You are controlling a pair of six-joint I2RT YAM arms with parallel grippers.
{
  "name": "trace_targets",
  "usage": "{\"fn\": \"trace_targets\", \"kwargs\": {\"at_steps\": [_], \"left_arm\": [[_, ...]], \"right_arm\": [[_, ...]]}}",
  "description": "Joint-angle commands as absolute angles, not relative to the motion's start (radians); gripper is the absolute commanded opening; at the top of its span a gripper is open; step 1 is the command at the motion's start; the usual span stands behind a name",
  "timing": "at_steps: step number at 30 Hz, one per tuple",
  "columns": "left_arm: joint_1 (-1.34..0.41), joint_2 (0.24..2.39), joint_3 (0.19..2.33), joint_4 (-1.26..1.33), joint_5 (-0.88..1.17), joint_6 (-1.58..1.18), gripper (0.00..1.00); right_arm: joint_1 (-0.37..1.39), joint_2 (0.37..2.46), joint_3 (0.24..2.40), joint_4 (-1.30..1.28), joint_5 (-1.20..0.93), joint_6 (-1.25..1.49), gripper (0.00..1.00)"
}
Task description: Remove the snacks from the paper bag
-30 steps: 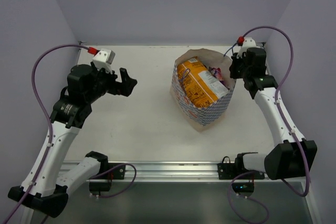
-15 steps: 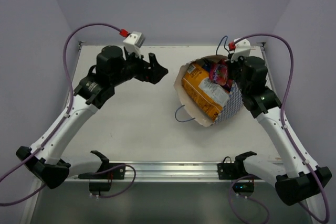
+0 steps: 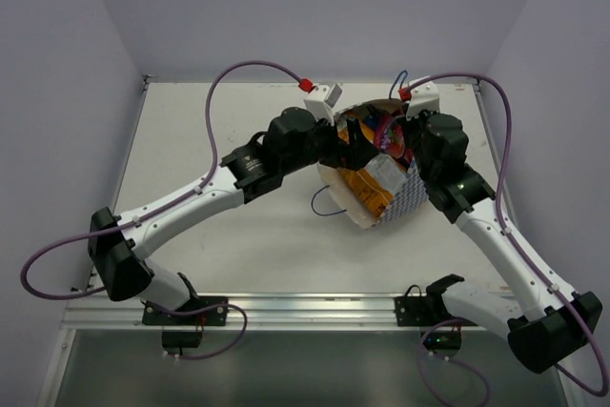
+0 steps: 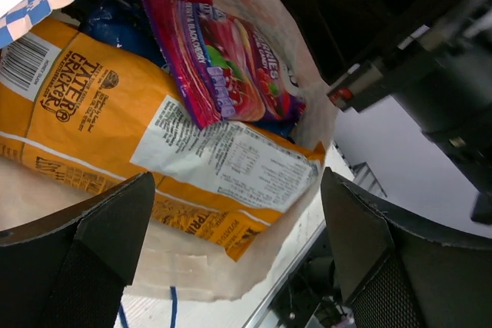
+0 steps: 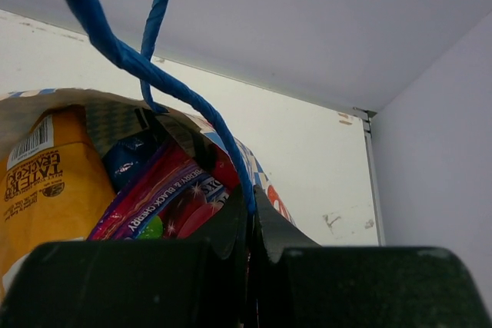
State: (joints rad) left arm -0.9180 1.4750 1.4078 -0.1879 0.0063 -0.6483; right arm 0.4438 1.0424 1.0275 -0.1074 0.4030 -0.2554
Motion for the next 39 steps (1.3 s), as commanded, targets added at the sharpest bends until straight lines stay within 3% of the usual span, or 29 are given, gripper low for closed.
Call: {"fn": "trace_targets", "kwargs": {"at_steps": [1, 9, 22, 23, 25, 26, 29, 39], "left_arm": [[-0.920, 1.541, 1.466, -0.087, -0.107, -0.707, 0.95], [-0.920, 1.696, 1.594, -0.086, -0.121, -0.713, 0.91], [-0.920, 1.853, 1.680, -0.081, -0.038, -0.741, 0.59], [-0.920, 1.858, 1.678, -0.083, -0.040, -0.742, 0.55], [-0.920, 1.856, 1.678, -0.075, -0.038, -0.742, 0.38], [-0.920, 1.853, 1.677, -0.071, -0.040, -0.733, 0.21], [-0.920, 1.829, 1.683, -0.061, -0.028, -0.694, 0.00], [-0.911, 1.456, 1.537, -0.198, -0.119, -0.552, 0.00]], "right_arm": [[0.451, 1.017, 1.045, 0.060, 0.443, -0.250, 0.00], [0.451, 1.009, 1.023, 0.034, 0.411, -0.198, 0.00], [0.451, 0.996, 0.977, 0.032, 0.391, -0.144, 0.00], [0.451, 0.996, 0.974, 0.032, 0.390, -0.143, 0.00], [0.449, 0.993, 0.971, 0.032, 0.390, -0.144, 0.00], [0.451, 0.992, 0.971, 0.032, 0.391, -0.144, 0.00], [0.451, 0.992, 0.963, 0.031, 0.399, -0.144, 0.00], [0.426, 0.968, 0.937, 0.032, 0.463, -0.158, 0.00]]}}
